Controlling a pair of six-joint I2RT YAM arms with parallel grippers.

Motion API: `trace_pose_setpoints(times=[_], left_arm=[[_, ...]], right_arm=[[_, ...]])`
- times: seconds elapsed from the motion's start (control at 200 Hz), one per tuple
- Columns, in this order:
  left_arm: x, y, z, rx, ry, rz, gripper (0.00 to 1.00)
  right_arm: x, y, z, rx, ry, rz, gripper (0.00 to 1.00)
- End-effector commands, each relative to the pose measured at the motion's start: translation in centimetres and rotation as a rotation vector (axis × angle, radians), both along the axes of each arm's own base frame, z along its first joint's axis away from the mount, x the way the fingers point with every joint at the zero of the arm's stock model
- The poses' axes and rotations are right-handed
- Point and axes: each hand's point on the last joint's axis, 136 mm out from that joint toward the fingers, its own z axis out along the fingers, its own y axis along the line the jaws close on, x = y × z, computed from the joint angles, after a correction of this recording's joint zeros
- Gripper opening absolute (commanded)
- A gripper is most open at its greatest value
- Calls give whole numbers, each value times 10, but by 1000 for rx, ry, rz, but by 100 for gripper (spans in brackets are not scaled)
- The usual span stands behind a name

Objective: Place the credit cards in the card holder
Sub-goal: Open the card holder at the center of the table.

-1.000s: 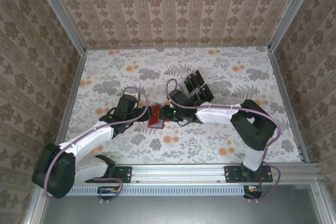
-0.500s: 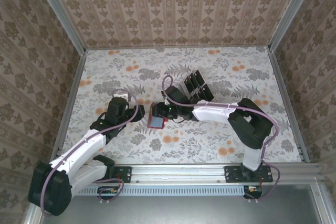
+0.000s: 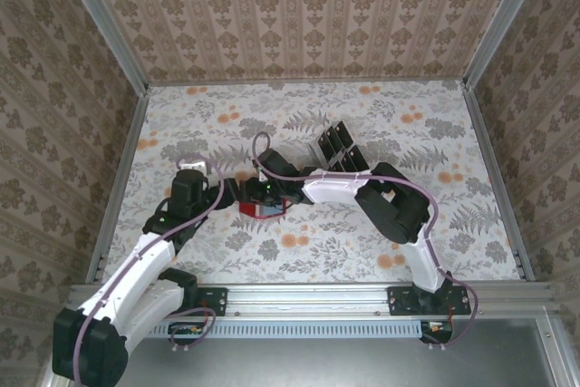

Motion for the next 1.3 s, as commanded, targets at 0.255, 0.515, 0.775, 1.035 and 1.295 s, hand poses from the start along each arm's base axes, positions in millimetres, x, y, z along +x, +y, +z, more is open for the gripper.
trace_pose_setpoints(times=[0.255,0.515,0.775,1.035,1.295], left_arm=[[-12,9,-6,-21,24,30,73],[-12,8,-21,-23,55,32,73],[-7,3,-27,-29,75,23,73],[2,-5,-18,-62,61,10,73],[19,-25,-6,-35,56,-45,73]], right_arm=[[-10,0,-32,-44,101,-2,57],[-7,3,15,27,37,24,58],[-1,1,62,94,-31,20,58],[8,-48,79,-7,-122,-74,57],[10,-75,62,-80,-127,-108,56]])
